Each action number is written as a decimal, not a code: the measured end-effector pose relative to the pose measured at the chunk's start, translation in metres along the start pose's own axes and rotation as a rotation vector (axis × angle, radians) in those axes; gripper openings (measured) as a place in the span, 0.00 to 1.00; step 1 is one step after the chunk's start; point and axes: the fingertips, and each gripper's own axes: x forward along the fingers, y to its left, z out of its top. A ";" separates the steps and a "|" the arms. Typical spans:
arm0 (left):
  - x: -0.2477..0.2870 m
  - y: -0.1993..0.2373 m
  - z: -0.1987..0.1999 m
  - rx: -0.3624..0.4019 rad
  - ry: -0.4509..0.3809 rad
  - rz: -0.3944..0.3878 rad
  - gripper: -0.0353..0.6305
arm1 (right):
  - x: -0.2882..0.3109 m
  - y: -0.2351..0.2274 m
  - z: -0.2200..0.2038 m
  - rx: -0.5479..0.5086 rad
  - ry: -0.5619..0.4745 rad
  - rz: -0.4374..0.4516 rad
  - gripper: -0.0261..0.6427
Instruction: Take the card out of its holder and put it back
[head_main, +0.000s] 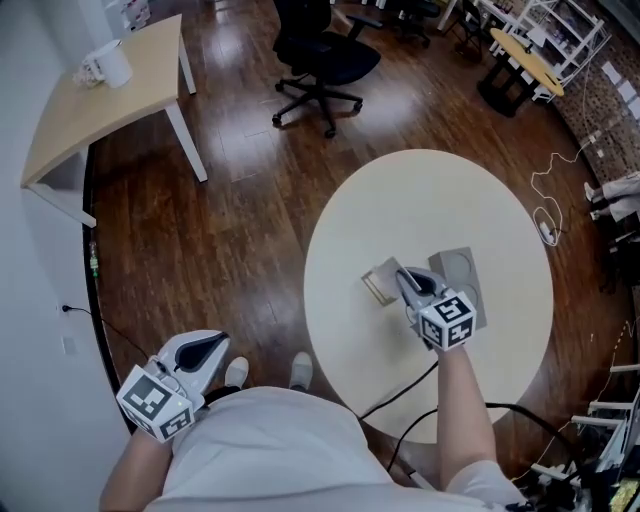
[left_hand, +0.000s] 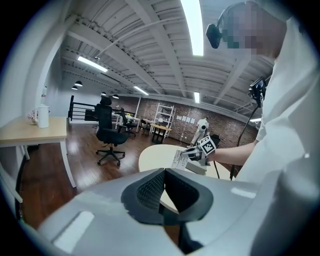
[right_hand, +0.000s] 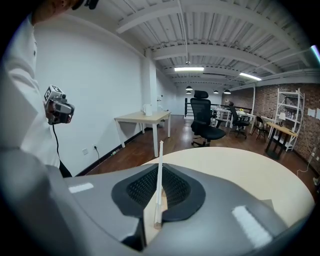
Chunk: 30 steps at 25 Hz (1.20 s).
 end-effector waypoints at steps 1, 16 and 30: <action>0.001 -0.001 0.000 -0.001 0.000 0.004 0.06 | 0.001 -0.001 -0.001 0.003 0.000 0.005 0.07; 0.017 -0.006 0.006 0.006 0.014 0.011 0.06 | 0.003 -0.008 -0.001 -0.002 0.010 0.044 0.07; 0.019 -0.007 0.005 0.003 0.026 0.028 0.06 | 0.019 -0.005 -0.026 -0.001 0.031 0.093 0.07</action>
